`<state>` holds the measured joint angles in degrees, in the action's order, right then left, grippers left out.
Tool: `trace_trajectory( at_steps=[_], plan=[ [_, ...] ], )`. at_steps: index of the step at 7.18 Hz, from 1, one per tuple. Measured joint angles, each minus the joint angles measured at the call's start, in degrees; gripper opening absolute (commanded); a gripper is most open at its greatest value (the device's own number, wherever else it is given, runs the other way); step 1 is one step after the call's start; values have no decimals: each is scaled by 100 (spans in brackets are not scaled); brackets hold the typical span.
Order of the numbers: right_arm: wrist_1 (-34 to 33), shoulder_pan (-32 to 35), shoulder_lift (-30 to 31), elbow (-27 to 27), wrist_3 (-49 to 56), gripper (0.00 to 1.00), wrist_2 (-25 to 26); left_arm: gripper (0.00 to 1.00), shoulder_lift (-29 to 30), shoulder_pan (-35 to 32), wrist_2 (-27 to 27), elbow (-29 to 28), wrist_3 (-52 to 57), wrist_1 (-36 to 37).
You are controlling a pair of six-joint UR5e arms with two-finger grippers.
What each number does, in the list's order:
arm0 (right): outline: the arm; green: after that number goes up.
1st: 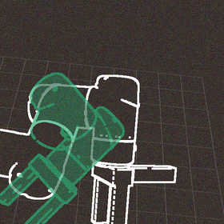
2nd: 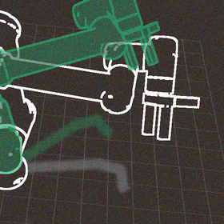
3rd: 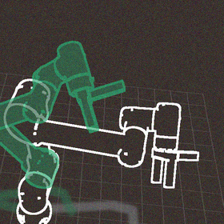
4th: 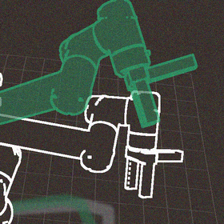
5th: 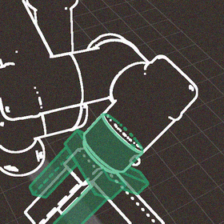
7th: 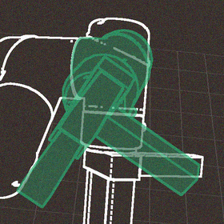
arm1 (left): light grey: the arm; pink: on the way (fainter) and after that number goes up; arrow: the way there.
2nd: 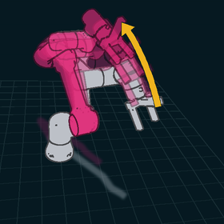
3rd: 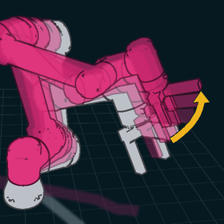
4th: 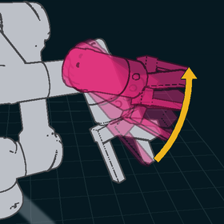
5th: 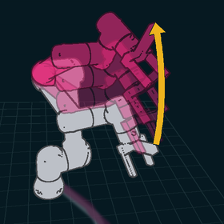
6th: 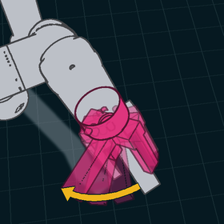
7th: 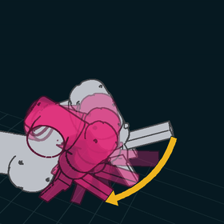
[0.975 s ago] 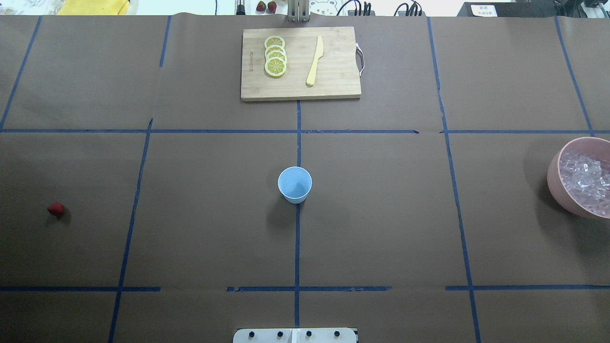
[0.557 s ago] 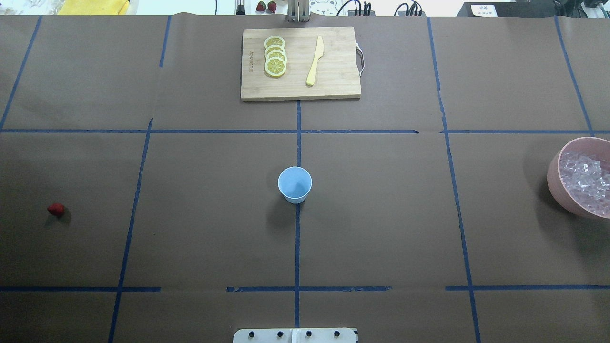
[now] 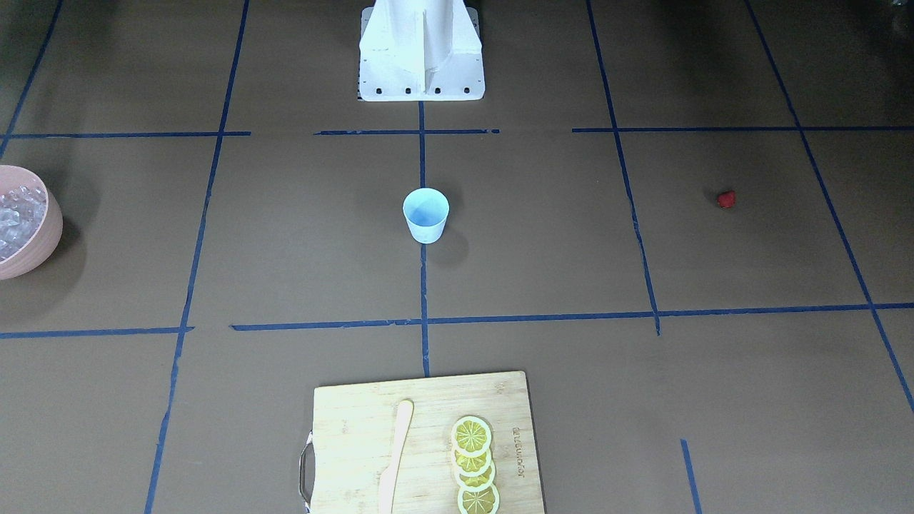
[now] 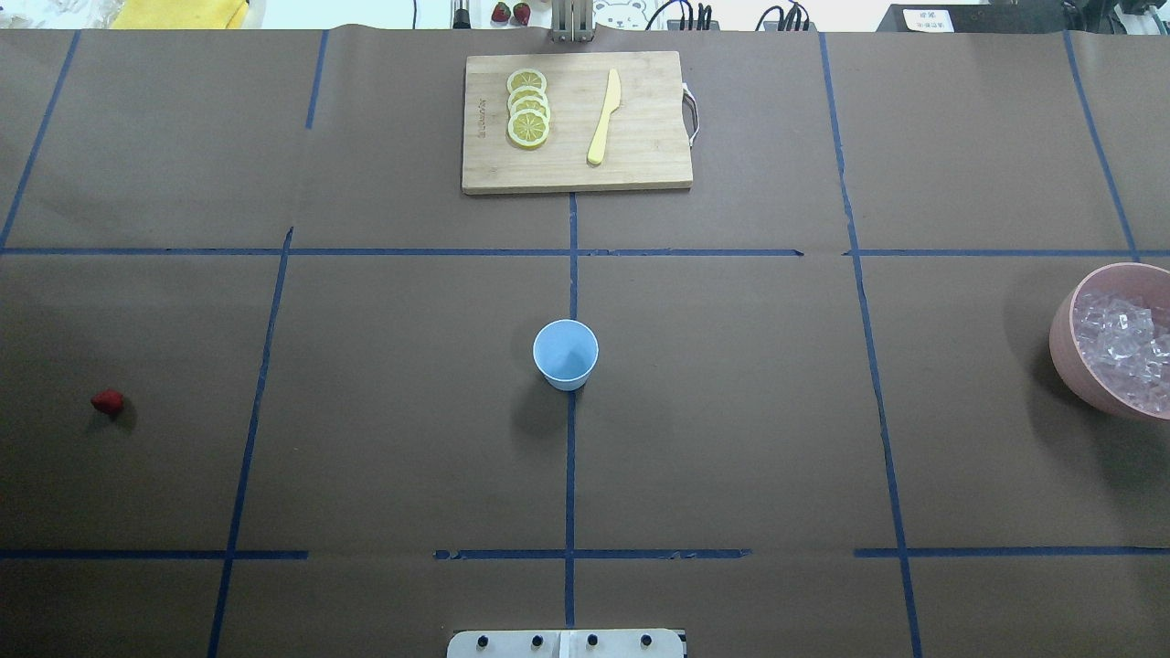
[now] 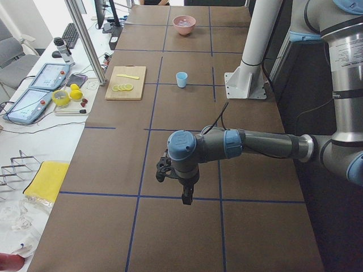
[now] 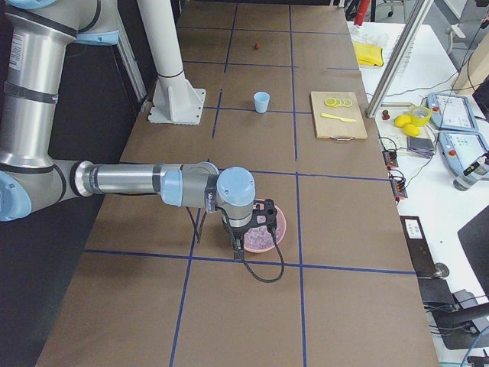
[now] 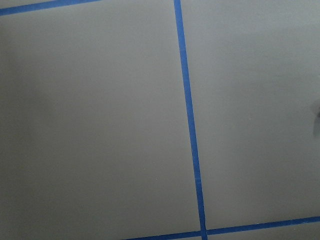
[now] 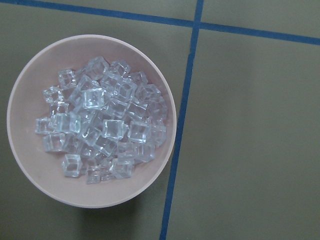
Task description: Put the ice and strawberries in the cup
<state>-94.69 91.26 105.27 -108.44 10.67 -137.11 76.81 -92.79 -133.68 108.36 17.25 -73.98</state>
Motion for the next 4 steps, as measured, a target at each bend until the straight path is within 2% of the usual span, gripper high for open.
trace_trajectory(
  at_steps=[4],
  plan=[
    [776,-625,27,1,-1429,96,-294,100,-62,-10,-1,22,-2,2]
  ],
)
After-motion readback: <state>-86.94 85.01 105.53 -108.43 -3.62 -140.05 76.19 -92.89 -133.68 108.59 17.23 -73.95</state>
